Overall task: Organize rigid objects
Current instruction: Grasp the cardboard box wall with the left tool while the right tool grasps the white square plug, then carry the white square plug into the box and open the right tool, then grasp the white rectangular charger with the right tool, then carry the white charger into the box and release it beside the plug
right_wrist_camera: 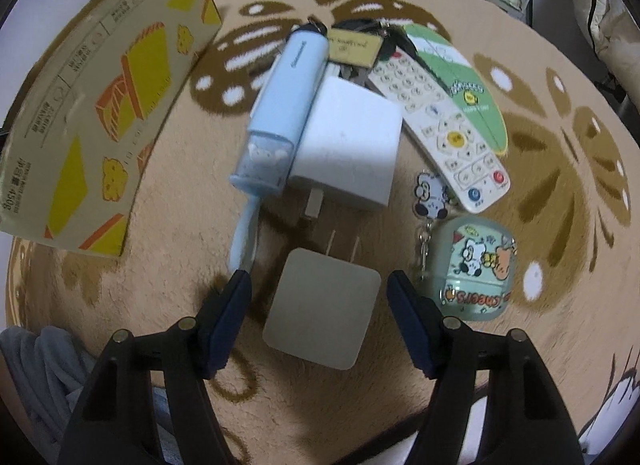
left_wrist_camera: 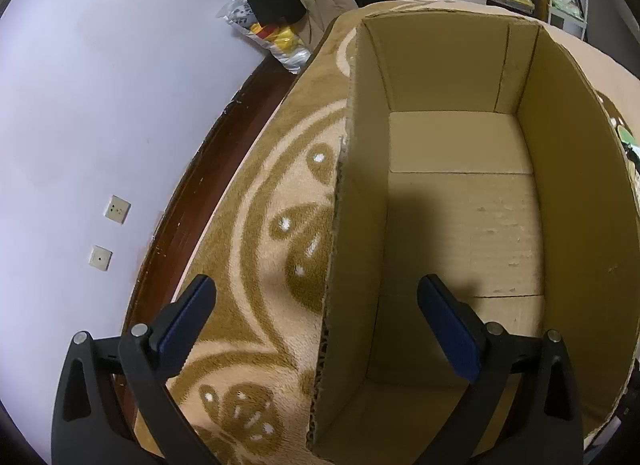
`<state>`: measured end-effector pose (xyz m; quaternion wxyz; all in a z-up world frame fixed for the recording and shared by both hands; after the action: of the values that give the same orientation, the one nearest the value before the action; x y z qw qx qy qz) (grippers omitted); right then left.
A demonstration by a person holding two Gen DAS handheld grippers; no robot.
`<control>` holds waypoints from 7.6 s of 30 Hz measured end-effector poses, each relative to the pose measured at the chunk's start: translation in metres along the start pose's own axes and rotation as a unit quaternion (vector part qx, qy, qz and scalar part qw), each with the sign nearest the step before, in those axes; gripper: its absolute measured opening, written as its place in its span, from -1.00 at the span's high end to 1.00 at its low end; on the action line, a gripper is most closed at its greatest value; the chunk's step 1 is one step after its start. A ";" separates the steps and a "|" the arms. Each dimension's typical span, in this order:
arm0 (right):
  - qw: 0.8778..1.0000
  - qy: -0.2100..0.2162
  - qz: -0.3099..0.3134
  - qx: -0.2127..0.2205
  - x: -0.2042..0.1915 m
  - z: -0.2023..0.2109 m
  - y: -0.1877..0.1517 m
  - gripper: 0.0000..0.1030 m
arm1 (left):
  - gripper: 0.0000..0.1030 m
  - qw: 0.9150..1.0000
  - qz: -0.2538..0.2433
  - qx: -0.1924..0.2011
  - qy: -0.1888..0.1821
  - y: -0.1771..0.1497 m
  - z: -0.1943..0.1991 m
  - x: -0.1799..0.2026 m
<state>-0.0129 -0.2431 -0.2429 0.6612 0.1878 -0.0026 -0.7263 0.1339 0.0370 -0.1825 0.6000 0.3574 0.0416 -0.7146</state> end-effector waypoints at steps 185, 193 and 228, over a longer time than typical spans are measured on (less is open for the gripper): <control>0.950 0.131 0.023 0.282 -0.118 0.104 0.136 -0.07 | 0.62 0.998 -0.017 -0.020 -0.057 -0.024 0.008 0.016; 0.950 0.144 0.030 0.276 -0.136 0.100 0.145 -0.07 | 0.62 0.998 -0.015 -0.023 -0.059 -0.023 0.007 0.016; 0.956 0.172 -0.001 0.237 -0.132 0.061 0.131 -0.17 | 0.63 0.997 -0.006 -0.034 -0.072 -0.018 -0.002 0.009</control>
<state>0.1030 -0.1479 -0.1176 0.5874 0.4611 -0.0610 -0.6623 0.1180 0.0352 -0.1958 0.6090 0.2843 0.0243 -0.7401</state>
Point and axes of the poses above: each gripper's, at about its wrist camera, not at the fingertips, and z roughly against the way its jaws point, x to its right, y to its top, the point moved 8 cm from there along -z, roughly the way its jaws point, and after that the axes turned 14 degrees about y, right-handed, at the moved point
